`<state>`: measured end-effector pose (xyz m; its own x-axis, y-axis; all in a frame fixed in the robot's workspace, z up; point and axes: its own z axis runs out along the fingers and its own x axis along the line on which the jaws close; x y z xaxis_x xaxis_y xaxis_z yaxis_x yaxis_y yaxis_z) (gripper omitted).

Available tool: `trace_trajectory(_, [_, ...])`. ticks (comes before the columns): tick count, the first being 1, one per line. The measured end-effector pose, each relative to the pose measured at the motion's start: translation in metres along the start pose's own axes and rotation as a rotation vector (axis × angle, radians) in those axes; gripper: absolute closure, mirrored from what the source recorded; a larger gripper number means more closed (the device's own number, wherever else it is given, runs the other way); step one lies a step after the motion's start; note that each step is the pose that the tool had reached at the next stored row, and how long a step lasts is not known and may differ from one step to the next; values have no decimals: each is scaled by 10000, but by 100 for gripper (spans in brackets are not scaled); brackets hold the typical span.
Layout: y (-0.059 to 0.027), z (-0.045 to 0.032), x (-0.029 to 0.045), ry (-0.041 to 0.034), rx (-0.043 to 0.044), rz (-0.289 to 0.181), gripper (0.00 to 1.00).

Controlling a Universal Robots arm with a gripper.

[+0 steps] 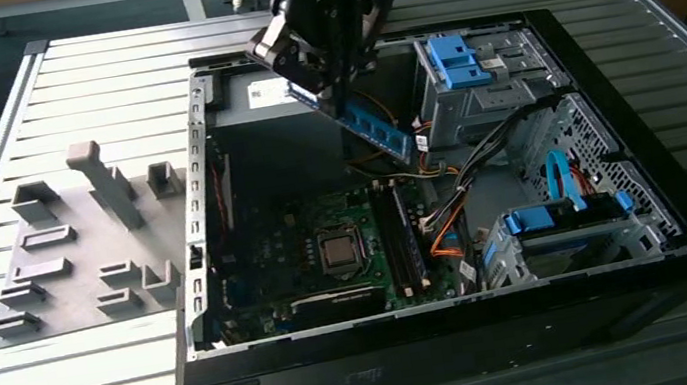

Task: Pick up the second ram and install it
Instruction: 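Insert the second ram into the second slot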

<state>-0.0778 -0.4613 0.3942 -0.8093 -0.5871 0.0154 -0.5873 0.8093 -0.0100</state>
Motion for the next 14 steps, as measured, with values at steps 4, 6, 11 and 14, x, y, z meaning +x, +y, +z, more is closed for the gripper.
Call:
trace_trajectory(4, [0, 9, 0, 14, 0, 679, 86])
trace_trajectory(6, [0, 14, 0, 22, -1, 1038, 86])
trace_trajectory(11, [0, 26, 0, 38, -2, 1906, 86])
trace_trajectory(14, [1, 33, 0, 49, -3, 2444, 86])
